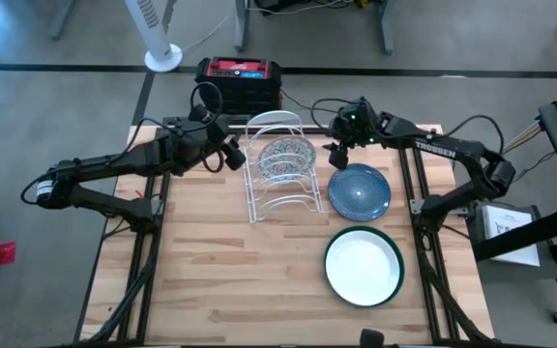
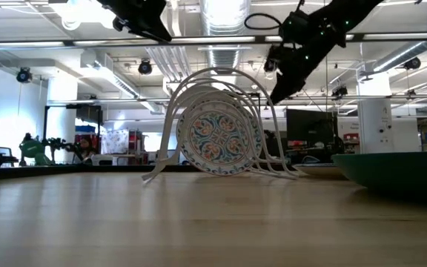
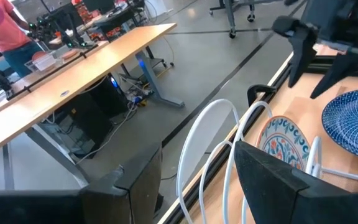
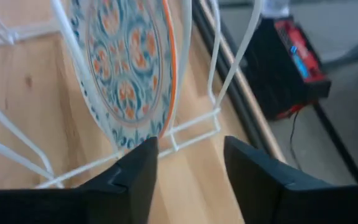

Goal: Sort dishes
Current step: Put the white patterned plate into the dish rack

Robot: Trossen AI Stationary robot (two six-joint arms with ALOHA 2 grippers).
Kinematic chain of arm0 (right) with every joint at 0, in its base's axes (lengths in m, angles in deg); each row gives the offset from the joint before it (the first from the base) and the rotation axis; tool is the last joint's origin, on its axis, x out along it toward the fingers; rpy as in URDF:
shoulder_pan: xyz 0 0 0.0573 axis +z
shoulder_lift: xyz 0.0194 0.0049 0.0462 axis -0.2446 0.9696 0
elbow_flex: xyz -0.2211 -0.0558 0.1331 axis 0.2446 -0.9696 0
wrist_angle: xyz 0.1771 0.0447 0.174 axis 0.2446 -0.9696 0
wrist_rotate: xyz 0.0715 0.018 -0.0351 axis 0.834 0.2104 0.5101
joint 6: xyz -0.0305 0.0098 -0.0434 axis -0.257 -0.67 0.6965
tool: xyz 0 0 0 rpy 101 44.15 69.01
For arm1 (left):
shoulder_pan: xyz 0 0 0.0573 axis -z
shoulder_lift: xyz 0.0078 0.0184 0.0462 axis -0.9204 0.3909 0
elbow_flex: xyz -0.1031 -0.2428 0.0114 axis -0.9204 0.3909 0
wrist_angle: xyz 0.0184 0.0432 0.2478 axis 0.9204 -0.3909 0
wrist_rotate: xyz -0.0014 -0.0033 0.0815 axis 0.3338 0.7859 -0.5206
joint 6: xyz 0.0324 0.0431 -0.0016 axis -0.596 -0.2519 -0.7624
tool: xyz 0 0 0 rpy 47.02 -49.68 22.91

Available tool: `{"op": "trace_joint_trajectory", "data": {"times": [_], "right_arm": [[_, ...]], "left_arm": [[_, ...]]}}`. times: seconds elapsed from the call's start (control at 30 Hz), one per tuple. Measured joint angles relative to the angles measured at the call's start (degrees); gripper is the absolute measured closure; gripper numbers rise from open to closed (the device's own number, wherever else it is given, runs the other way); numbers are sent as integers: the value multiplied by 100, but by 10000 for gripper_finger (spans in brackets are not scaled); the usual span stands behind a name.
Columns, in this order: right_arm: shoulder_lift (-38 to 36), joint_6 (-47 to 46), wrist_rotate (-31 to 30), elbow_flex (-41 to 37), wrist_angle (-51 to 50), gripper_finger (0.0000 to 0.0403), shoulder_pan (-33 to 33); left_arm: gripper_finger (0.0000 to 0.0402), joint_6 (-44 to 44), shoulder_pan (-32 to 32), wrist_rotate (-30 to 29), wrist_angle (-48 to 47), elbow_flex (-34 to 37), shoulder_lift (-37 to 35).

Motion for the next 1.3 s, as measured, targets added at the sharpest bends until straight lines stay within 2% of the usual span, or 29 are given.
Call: {"op": "trace_joint_trajectory", "data": {"times": [0.27,0.37,0.6,0.8,1.3], "right_arm": [[563,-341,-25,-251,566,368,-124],[792,-316,-14,-251,722,397,-114],[1070,-348,54,-246,801,396,-116],[1014,-452,473,-242,801,400,-97],[952,-518,509,-233,1011,402,54]], "left_arm": [[209,17,2,0,0,0,0],[209,19,1,2,-4,0,0],[209,41,0,2,-26,0,0],[209,41,0,0,-45,0,0],[209,41,1,0,-28,0,0]]}}
